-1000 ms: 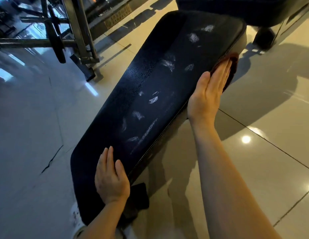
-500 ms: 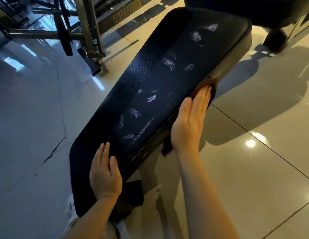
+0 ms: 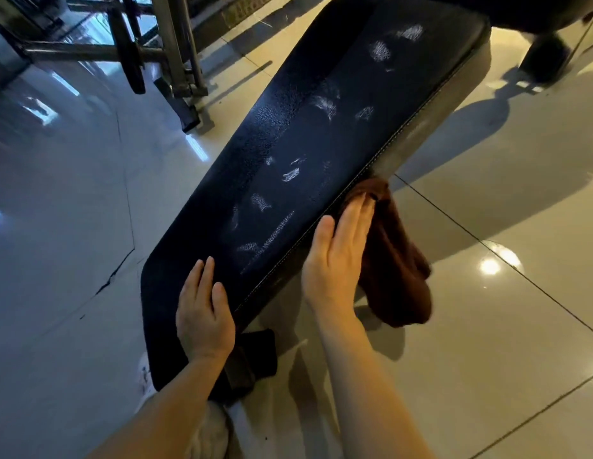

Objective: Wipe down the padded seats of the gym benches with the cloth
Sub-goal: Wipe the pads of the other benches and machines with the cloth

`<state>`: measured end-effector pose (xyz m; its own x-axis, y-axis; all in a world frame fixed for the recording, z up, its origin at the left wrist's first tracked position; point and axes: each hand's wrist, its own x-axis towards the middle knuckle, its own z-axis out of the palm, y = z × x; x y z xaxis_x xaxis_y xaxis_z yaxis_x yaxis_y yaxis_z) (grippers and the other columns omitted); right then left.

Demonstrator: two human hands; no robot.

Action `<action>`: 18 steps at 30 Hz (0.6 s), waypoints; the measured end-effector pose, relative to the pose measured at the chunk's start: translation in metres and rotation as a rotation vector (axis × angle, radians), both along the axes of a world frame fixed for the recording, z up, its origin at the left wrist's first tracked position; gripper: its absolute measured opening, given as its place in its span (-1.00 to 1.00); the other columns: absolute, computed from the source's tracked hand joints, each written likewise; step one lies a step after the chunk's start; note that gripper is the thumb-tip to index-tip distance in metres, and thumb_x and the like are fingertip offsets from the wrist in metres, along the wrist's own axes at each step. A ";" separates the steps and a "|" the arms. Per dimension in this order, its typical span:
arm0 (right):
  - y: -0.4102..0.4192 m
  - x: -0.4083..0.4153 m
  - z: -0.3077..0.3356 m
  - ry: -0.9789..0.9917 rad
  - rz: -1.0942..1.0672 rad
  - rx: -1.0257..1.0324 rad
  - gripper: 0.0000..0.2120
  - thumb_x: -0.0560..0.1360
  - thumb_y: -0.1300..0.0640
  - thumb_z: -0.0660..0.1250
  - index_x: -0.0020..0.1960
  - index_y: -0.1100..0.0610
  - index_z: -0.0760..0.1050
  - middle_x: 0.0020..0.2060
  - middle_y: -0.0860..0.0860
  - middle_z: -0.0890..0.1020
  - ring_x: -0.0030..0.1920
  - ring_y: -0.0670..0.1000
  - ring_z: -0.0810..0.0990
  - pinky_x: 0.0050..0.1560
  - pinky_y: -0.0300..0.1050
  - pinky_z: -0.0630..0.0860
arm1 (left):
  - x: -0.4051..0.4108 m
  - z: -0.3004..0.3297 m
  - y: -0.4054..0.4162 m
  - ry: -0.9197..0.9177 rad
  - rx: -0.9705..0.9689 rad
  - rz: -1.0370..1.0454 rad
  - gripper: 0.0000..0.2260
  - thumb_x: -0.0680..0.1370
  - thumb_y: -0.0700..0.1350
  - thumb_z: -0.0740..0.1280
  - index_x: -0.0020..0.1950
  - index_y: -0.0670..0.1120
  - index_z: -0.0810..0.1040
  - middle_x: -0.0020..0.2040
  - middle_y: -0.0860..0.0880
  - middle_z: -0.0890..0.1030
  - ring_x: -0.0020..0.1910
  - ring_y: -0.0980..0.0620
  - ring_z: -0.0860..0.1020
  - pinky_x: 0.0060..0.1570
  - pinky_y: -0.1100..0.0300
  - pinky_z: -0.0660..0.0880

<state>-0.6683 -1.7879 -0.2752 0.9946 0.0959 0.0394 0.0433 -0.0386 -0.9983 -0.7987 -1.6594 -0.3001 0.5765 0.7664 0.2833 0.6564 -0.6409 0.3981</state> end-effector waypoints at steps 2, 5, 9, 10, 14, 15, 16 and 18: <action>-0.002 0.006 0.005 0.003 -0.001 0.026 -0.44 0.64 -0.05 -0.06 0.57 0.02 -0.17 0.56 -0.13 -0.07 0.55 -0.15 -0.16 0.52 -0.27 -0.20 | 0.000 0.000 -0.002 -0.006 -0.012 0.001 -0.39 0.54 0.20 -0.09 0.50 -0.02 0.32 0.50 -0.02 0.33 0.47 -0.01 0.29 0.37 0.09 0.20; -0.016 0.054 0.024 -0.017 -0.103 0.122 -0.43 0.65 -0.01 -0.06 0.59 0.11 -0.13 0.59 -0.01 -0.04 0.56 -0.09 -0.10 0.55 -0.19 -0.12 | 0.000 0.001 -0.002 -0.015 -0.015 0.002 -0.38 0.54 0.21 -0.10 0.50 -0.02 0.32 0.50 -0.02 0.33 0.47 -0.01 0.28 0.37 0.10 0.16; -0.038 0.121 0.040 -0.117 -0.248 0.136 -0.47 0.68 0.05 -0.06 0.58 0.24 -0.06 0.58 0.12 0.02 0.57 0.01 -0.05 0.55 -0.18 -0.09 | 0.003 0.001 -0.002 -0.013 -0.021 -0.003 -0.39 0.54 0.20 -0.10 0.50 -0.03 0.32 0.50 -0.03 0.33 0.47 -0.03 0.28 0.39 0.05 0.18; -0.037 0.120 0.035 -0.114 -0.236 0.111 -0.46 0.68 0.03 -0.06 0.58 0.23 -0.05 0.58 0.12 0.01 0.57 0.01 -0.05 0.56 -0.08 -0.07 | 0.003 0.001 -0.003 -0.007 -0.021 0.003 -0.39 0.54 0.19 -0.11 0.50 -0.03 0.32 0.50 -0.04 0.33 0.47 -0.04 0.28 0.40 0.01 0.20; -0.021 0.061 0.009 -0.032 -0.110 0.005 -0.41 0.64 -0.09 -0.07 0.59 0.12 -0.08 0.59 0.05 -0.01 0.57 -0.05 -0.08 0.56 -0.04 -0.06 | 0.004 0.005 -0.005 0.009 -0.026 -0.001 -0.39 0.54 0.19 -0.11 0.50 -0.04 0.32 0.50 -0.05 0.33 0.47 -0.05 0.29 0.42 -0.09 0.25; -0.017 0.046 0.005 -0.032 -0.079 -0.011 -0.40 0.63 -0.09 -0.07 0.59 0.12 -0.07 0.58 0.04 -0.01 0.56 -0.05 -0.08 0.55 -0.15 -0.11 | 0.004 0.005 -0.004 0.010 -0.026 0.005 -0.39 0.54 0.19 -0.12 0.50 -0.03 0.32 0.50 -0.04 0.33 0.47 -0.05 0.29 0.42 -0.08 0.25; -0.015 0.035 0.003 -0.029 -0.052 -0.024 -0.40 0.63 -0.09 -0.07 0.58 0.12 -0.07 0.58 0.04 0.00 0.56 -0.05 -0.08 0.52 -0.28 -0.17 | 0.004 0.005 -0.003 0.013 -0.029 0.011 -0.38 0.53 0.19 -0.12 0.50 -0.02 0.32 0.50 -0.03 0.33 0.47 -0.04 0.28 0.43 -0.06 0.24; -0.015 0.023 0.002 -0.019 -0.010 -0.064 -0.41 0.62 -0.10 -0.08 0.58 0.11 -0.08 0.58 0.02 -0.01 0.56 -0.04 -0.11 0.44 -0.41 -0.26 | 0.002 0.005 -0.003 0.013 -0.039 0.016 -0.38 0.52 0.19 -0.12 0.50 -0.01 0.31 0.51 -0.02 0.32 0.48 -0.02 0.27 0.43 -0.02 0.22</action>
<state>-0.6448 -1.8028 -0.2730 0.9947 0.0887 0.0524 0.0615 -0.1025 -0.9928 -0.7969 -1.6622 -0.2955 0.5679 0.7855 0.2457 0.6716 -0.6149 0.4134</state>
